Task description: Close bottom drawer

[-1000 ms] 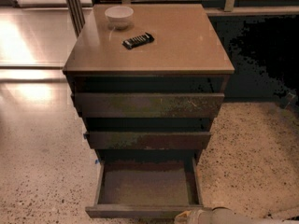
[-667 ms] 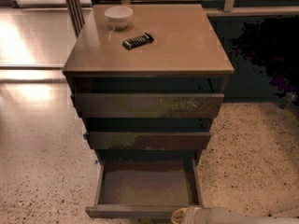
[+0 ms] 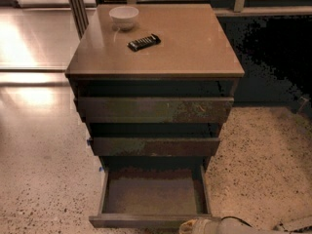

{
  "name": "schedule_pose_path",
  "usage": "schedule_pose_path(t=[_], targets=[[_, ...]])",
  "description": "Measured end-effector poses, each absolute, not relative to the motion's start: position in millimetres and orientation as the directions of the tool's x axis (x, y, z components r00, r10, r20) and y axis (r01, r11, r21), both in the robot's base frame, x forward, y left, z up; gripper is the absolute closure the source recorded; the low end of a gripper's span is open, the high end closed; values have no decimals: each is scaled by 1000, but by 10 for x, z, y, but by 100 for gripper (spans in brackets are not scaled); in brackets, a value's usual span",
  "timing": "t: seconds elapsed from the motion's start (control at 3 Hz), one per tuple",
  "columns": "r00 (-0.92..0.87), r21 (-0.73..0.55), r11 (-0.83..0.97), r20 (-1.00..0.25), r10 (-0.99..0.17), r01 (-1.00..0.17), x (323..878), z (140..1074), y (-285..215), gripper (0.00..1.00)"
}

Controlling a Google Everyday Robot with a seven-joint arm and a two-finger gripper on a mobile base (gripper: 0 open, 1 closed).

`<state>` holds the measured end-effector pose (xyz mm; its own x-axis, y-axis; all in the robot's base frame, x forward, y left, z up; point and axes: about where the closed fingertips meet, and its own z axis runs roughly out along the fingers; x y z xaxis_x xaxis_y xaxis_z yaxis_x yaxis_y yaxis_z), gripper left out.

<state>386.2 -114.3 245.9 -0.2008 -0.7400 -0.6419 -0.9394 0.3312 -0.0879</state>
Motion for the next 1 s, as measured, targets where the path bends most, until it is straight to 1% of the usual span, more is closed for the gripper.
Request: schedule_pose_path(t=[0.33, 0.67, 1.0], targets=[[-172, -154, 385, -705, -688, -910, 4020, 2003, -1108, 100], [-172, -154, 385, -705, -688, -910, 4021, 2003, -1108, 100], [-143, -205, 398, -711, -688, -894, 4239, 1980, -1101, 100]])
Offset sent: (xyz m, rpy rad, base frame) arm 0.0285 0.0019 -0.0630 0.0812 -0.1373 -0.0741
